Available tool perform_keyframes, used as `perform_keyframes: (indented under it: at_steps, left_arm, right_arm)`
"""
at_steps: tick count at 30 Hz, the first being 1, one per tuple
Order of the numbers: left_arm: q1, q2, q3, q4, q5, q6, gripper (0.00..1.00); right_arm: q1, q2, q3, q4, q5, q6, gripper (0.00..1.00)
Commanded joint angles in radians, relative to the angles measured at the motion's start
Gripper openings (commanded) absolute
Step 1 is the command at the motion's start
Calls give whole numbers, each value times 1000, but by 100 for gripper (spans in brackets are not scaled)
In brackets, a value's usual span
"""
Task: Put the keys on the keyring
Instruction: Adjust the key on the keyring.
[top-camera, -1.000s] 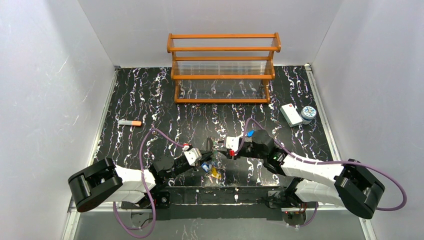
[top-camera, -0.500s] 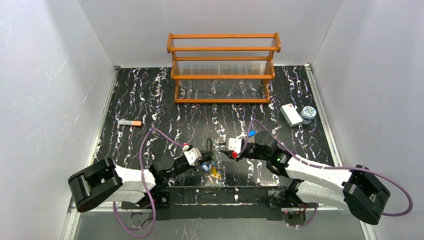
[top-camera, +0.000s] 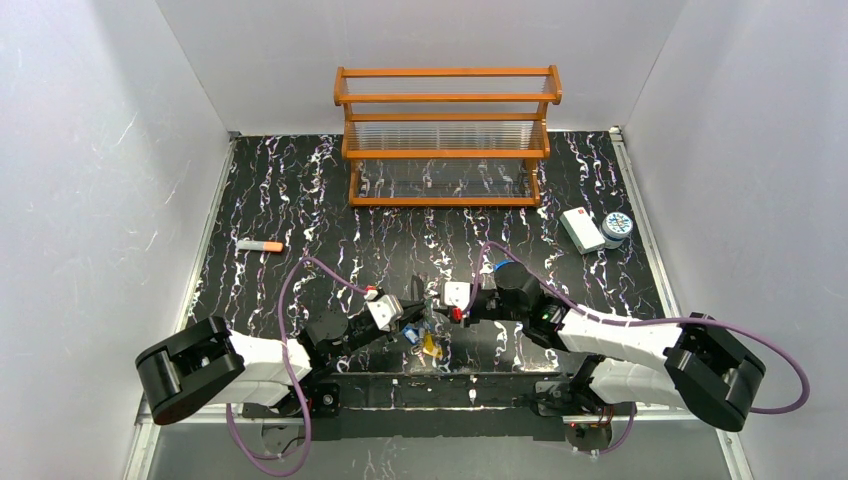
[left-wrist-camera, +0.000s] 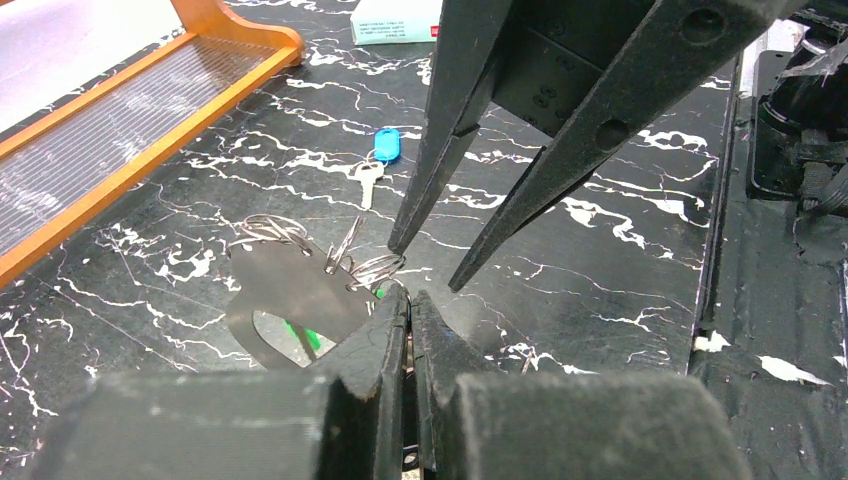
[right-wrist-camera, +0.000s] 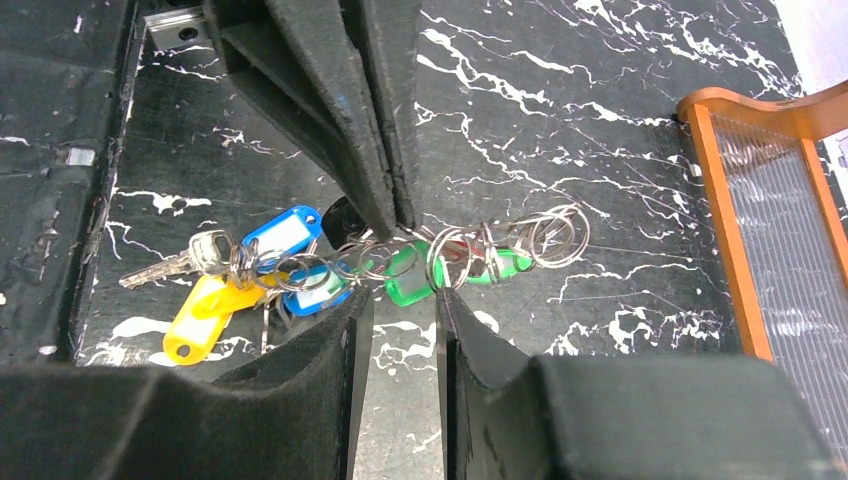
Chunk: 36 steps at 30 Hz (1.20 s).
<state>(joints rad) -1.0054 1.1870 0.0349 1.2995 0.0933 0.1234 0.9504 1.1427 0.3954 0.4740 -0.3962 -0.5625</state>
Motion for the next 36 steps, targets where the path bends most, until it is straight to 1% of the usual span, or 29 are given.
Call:
perform_keyframes:
  at_steps: [1,7,13,17,21,24,26,32,36]
  left_arm:
    - [-6,-18,7,-27,0,-14,0]
    - [-6,-17,7,-27,2,-15,0]
    - [-6,-17,8,-27,4,-18,0]
    - [-6,-17,8,-28,5,-17,0]
    - [-6,-14,8,-28,6,-17,0]
    - [-6,-12,8,-28,6,-17,0]
    - [-6,-12,7,-27,6,-16,0]
    - [-6,-9,2,-34,15,11,0]
    - [-6,-4,21,-90,87,80,0]
  right_arm:
    - [8,-8,51,68,32,-19,38]
    - [9,-19,59,61,33,-38,38]
    - [11,11,69,66,22,-49,37]
    - [11,27,83,65,31,-59,32]
    - [12,32,100,56,39,-69,19]
    - [13,33,110,43,39,-70,7]
    - [13,33,115,31,42,-70,1]
    - [11,21,119,4,48,-57,1]
    - [12,12,117,-1,57,-36,1]
